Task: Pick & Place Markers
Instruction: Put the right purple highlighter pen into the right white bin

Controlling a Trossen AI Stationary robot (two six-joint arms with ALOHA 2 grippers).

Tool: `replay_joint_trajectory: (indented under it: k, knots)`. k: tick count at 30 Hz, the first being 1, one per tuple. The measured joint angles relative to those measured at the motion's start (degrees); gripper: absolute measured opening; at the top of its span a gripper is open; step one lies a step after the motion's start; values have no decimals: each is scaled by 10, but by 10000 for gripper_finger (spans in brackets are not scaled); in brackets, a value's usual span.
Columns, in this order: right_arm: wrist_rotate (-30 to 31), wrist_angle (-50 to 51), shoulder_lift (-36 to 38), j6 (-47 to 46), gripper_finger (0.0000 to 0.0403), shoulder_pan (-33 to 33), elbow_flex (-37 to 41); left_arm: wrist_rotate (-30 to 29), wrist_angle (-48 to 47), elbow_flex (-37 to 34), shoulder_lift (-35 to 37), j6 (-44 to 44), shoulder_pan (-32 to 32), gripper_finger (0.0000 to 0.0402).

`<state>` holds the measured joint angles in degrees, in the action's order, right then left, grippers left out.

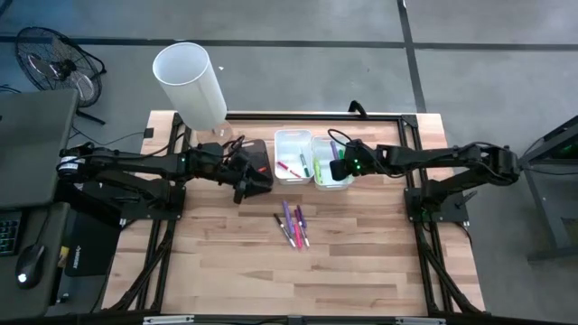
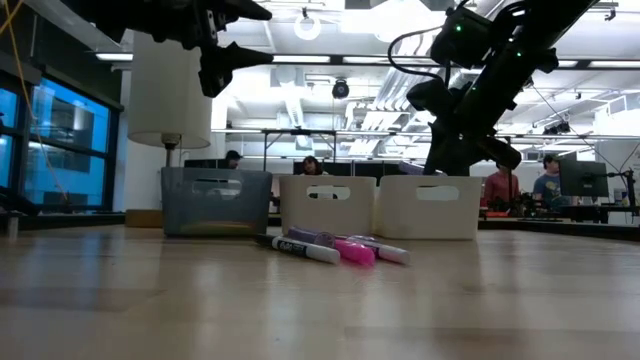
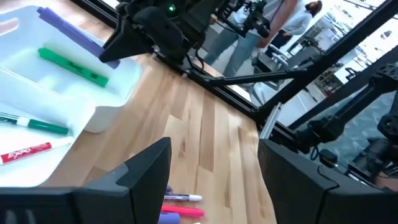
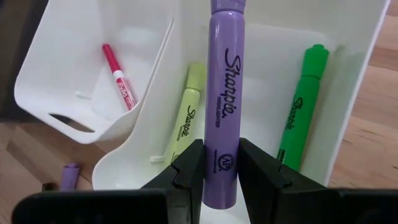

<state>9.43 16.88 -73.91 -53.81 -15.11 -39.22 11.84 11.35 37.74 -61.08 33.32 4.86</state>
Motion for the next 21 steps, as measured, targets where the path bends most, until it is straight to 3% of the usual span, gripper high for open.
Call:
replay_joint_trajectory:
  k: [12, 21]
  knots:
    - [-1, 3, 0, 13, 79, 0, 0, 0, 0, 0, 0, 0, 0, 238]
    - [-1, 8, 0, 14, 112, -2, 0, 0, 0, 0, 0, 0, 0, 238]
